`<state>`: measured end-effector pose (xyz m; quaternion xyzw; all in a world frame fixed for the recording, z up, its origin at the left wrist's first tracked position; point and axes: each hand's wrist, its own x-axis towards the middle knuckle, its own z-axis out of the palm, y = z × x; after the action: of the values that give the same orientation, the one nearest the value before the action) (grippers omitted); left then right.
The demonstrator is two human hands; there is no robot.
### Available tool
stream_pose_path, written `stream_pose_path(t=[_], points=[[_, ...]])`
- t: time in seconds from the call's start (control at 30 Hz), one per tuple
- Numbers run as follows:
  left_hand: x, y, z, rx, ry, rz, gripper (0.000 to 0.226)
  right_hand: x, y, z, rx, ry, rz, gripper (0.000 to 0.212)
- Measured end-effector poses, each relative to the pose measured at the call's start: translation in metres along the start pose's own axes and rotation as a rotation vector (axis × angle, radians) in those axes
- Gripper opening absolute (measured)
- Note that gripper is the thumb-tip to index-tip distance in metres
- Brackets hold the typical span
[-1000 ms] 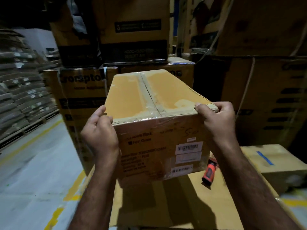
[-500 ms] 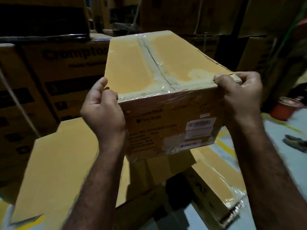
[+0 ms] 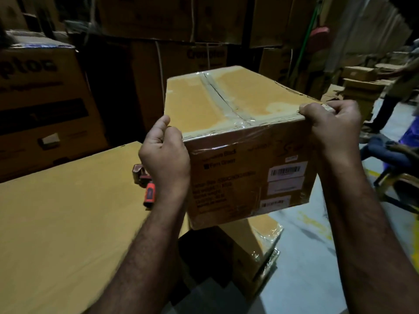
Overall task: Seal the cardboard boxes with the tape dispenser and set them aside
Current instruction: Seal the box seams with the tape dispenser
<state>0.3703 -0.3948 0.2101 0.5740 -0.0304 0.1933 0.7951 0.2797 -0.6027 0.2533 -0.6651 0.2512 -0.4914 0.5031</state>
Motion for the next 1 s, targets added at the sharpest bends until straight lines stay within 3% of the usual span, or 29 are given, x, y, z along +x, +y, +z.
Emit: stream_pose_path(t=[0.37, 0.53, 0.67, 1.0], points=[[-0.055, -0.111, 0.160, 0.126, 0.074, -0.066, 0.037, 0.171, 0.157, -0.050, 0.024, -0.131, 0.096, 0.032], [-0.078, -0.170, 0.207, 0.195, 0.007, -0.220, 0.041, 0.233, 0.234, -0.060, 0.008, -0.259, 0.116, 0.039], [-0.118, -0.227, 0.221, 0.233, -0.029, -0.345, 0.041, 0.247, 0.309, -0.066, 0.044, -0.317, 0.227, 0.025], [-0.175, -0.339, 0.188, 0.399, 0.024, -0.396, 0.041, 0.226, 0.472, -0.055, 0.017, -0.547, 0.484, 0.034]])
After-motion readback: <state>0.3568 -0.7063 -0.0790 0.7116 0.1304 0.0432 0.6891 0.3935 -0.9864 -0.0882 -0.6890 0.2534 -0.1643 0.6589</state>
